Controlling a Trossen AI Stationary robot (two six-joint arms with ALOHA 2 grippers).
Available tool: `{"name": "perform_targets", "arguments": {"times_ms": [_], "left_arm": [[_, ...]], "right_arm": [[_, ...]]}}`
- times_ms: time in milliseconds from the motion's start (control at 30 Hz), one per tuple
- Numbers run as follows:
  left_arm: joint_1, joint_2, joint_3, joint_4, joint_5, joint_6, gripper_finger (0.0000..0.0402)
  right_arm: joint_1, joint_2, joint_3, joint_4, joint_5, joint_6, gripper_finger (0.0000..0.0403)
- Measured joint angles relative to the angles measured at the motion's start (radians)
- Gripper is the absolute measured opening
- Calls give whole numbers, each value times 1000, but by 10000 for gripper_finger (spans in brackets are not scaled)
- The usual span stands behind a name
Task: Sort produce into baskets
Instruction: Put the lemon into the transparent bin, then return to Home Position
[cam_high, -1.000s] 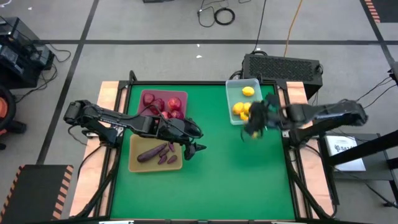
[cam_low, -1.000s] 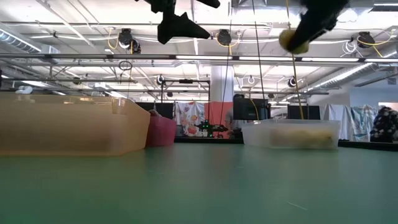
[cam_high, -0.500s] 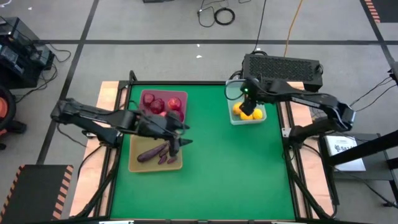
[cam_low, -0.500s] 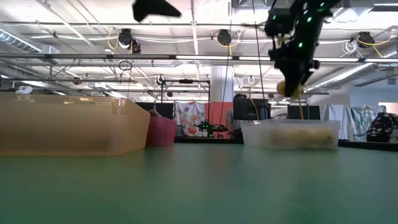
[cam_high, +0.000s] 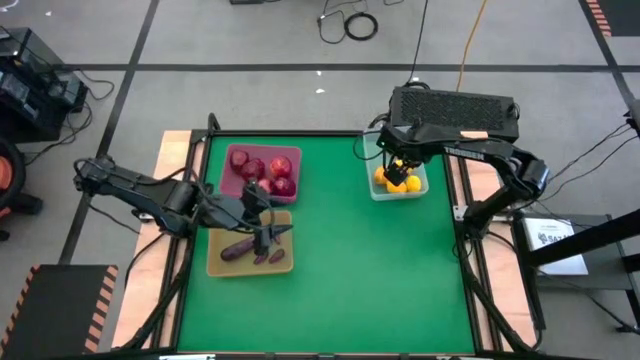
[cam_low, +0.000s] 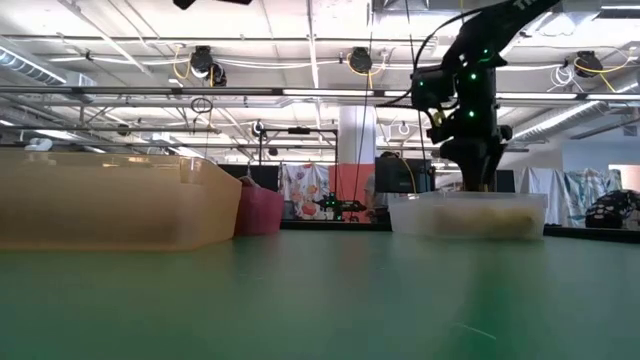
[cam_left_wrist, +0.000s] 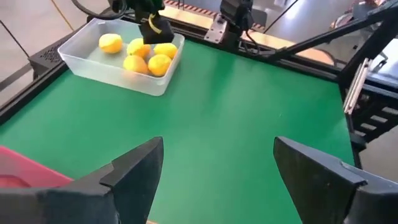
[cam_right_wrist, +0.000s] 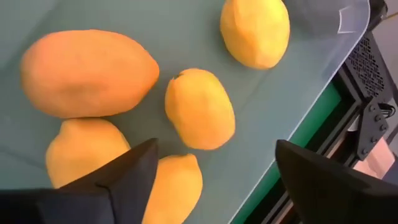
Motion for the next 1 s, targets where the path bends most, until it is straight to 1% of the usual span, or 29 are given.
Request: {"name": "perform_targets", "arguments": {"times_ms": [100, 233, 300, 367, 433, 467, 600, 700, 800, 933, 1000], "left_arm": [[-11, 0, 0, 17, -8, -12, 310], [-13, -25, 0, 4, -22, 1, 310], [-3, -49, -3, -2, -35, 14, 310], [15, -87, -36, -2, -39, 26, 310], [41, -141, -89, 10, -34, 7, 310], [53, -170, -122, 14, -29, -9, 310], [91, -303, -268, 99, 8, -77, 310], [103, -395, -376, 214, 16, -94, 310], [117, -474, -475, 326, 16, -98, 310], [137, -563, -604, 466, 16, -106, 310], [140, -601, -654, 516, 16, -114, 310]], "right_arm": [[-2, -4, 17, -25, 0, -1, 331], [0, -18, 87, -101, -16, -19, 340], [2, -30, 123, -129, -68, -21, 340], [11, -52, 156, -120, -140, -1, 340], [25, -85, 166, -108, -195, 15, 340], [39, -104, 166, -98, -203, 32, 340], [105, -187, 167, -69, -207, 114, 340], [178, -253, 166, -29, -205, 189, 341], [277, -320, 142, 87, -206, 241, 341], [412, -390, 76, 274, -204, 290, 341], [471, -418, 44, 328, -189, 314, 341]]}}
